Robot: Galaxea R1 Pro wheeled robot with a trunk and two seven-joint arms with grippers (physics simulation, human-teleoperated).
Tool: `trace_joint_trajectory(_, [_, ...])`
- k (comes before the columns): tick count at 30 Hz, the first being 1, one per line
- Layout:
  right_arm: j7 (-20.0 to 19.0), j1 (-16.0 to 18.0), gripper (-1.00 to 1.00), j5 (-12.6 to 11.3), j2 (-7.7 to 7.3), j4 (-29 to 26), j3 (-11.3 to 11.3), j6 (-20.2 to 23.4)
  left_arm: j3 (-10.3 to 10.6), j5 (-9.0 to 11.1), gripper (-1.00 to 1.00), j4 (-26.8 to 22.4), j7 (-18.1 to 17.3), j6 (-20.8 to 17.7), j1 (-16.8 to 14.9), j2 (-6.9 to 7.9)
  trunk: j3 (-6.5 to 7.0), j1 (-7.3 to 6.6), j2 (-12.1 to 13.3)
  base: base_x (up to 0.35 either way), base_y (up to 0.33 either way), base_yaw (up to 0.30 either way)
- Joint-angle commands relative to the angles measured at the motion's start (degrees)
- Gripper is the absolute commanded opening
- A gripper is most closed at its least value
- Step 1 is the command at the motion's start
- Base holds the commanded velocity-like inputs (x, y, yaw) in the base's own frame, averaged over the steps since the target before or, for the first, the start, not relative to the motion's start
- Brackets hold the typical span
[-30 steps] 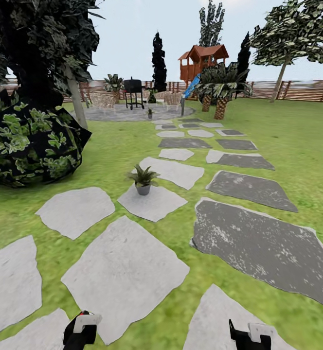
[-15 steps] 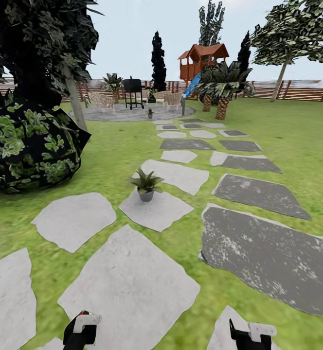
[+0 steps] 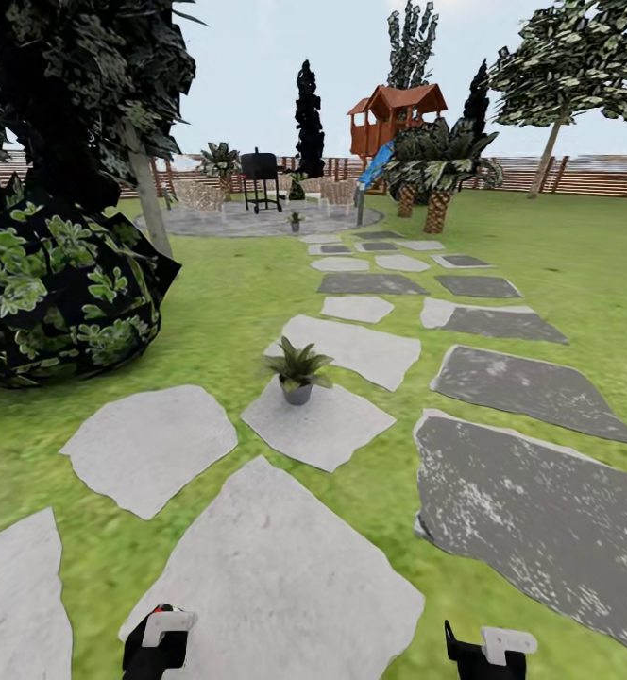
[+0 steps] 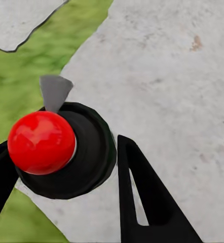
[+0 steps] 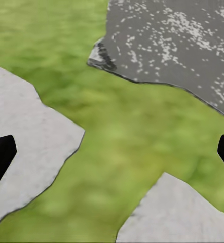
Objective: Pick up the pesticide atomizer in the garden and spray insectifuge to fully cover both potted plants in the garden.
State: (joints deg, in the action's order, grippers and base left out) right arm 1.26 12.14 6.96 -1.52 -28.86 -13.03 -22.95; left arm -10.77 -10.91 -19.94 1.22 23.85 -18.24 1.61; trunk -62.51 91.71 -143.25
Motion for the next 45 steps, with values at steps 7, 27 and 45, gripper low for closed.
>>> trace_joint_trajectory(7, [0.1, 0.0, 1.00, 0.6, 0.03, 0.0, -0.2, -0.2, -0.3, -0.6, -1.00, 0.1, 0.1, 0.2, 0.0, -0.03, -0.05, 0.02, 0.0, 0.280, 0.217, 0.000])
trace_joint_trajectory(27, [0.1, 0.0, 1.00, 0.6, 0.03, 0.0, -0.2, -0.2, -0.3, -0.6, -1.00, 0.1, 0.1, 0.2, 0.0, -0.03, -0.05, 0.02, 0.0, 0.282, 0.216, 0.000])
trace_joint_trajectory(45, [0.1, 0.0, 1.00, 0.6, 0.03, -0.1, -0.2, -0.2, -0.3, -0.6, -1.00, 0.1, 0.1, 0.2, 0.2, -0.03, -0.04, 0.02, 0.0, 0.321, 0.081, -0.010])
